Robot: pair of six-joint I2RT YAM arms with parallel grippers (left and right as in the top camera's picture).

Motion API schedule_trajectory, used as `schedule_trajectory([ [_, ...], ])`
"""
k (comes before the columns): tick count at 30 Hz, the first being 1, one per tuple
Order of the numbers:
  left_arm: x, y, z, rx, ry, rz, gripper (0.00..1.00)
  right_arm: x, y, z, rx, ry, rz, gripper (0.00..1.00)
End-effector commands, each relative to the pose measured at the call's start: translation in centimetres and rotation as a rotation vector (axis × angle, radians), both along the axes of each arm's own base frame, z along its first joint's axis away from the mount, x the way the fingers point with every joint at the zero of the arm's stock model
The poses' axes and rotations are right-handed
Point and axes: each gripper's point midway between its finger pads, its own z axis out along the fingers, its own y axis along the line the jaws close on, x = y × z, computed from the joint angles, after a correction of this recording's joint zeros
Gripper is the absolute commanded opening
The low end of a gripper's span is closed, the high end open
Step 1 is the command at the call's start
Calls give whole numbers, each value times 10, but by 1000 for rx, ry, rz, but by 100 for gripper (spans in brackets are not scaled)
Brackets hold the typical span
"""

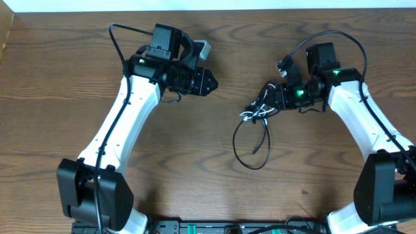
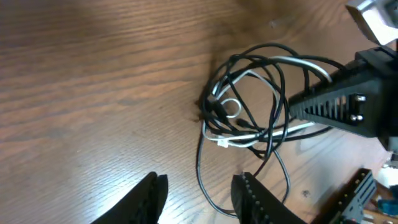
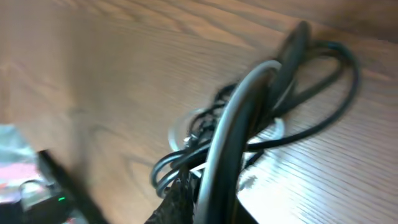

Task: Untangle cables
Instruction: 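Bring the left gripper back to grasp cables near the right gripper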

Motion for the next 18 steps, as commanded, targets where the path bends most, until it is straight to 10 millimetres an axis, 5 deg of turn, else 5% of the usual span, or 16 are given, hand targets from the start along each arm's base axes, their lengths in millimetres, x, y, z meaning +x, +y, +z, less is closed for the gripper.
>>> schedule_trajectory([
  [1,-2,-12,-12,-14,18,-67,40,-2,-22,-31,-118,77,-77,16],
  [4,-8,-25,-26,-4,53,-99,40,-3,-27,-50,-137,132,-92,50],
  [7,-15,-37,-34,7,56,-151,41,-5,-35,-69,-170,197,-134,68],
  [18,-27,-68,-37,12,5,-261,43,-7,-44,-87,-181,253,-159,67],
])
